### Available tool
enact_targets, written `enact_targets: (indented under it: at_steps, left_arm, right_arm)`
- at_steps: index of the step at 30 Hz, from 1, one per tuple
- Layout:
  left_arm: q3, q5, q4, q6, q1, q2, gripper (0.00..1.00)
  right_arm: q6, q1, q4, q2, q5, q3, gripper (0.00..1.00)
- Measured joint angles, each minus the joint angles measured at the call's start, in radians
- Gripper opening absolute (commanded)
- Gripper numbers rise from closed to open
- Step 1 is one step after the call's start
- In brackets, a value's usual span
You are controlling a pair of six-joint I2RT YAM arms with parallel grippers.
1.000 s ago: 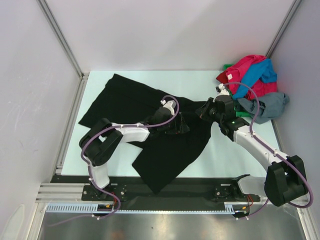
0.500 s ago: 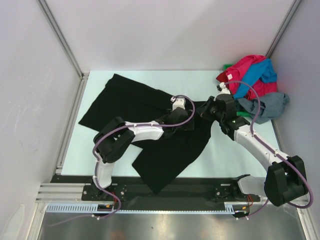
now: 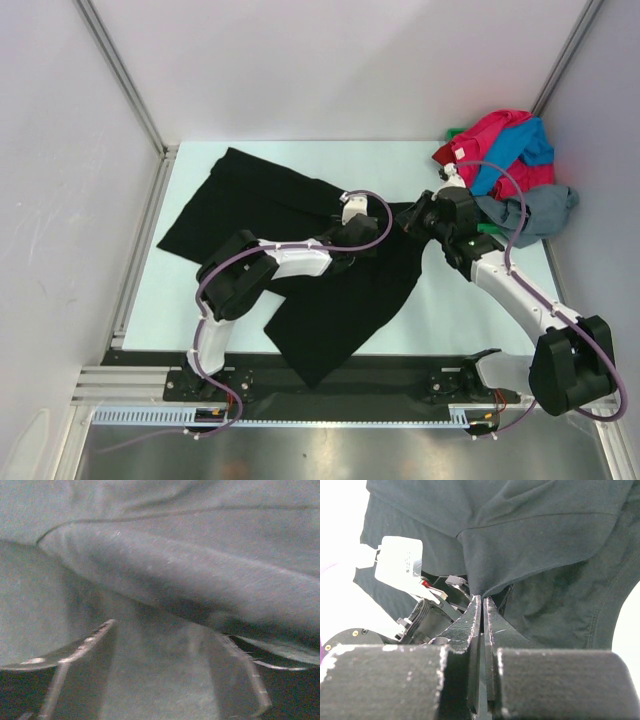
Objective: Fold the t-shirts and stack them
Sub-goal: Flatten the tshirt out
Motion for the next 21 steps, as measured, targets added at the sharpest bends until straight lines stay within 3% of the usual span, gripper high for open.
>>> enact_targets:
  at_steps: [3, 8, 13, 16, 21]
  left_arm:
    - [-0.017, 0.002, 0.059, 0.014, 0.0, 0.0, 0.57]
    - [-0.026, 0.005, 0.102, 0.026, 0.002, 0.0, 0.52]
    - [-0.102, 0.067, 0.18, 0.034, 0.01, -0.035, 0.65]
    - [-0.223, 0.163, 0.229, 0.021, 0.03, -0.109, 0.68]
    - [-0.515, 0.411, 0.464, -0.091, 0.144, -0.252, 0.78]
  right_arm:
    - [0.0, 0.0, 0.003, -0.005, -0.003, 0.0, 0.02]
    - [0.0, -0.001, 0.003, -0.005, -0.01, 0.0, 0.02]
    - [0.0, -0.004, 0.003, -0.005, -0.012, 0.0, 0.02]
    - [0.0, -0.012, 0.003, -0.005, -0.018, 0.0, 0.02]
    - [0.004, -0.027, 0.011, -0.001, -0.04, 0.0, 0.02]
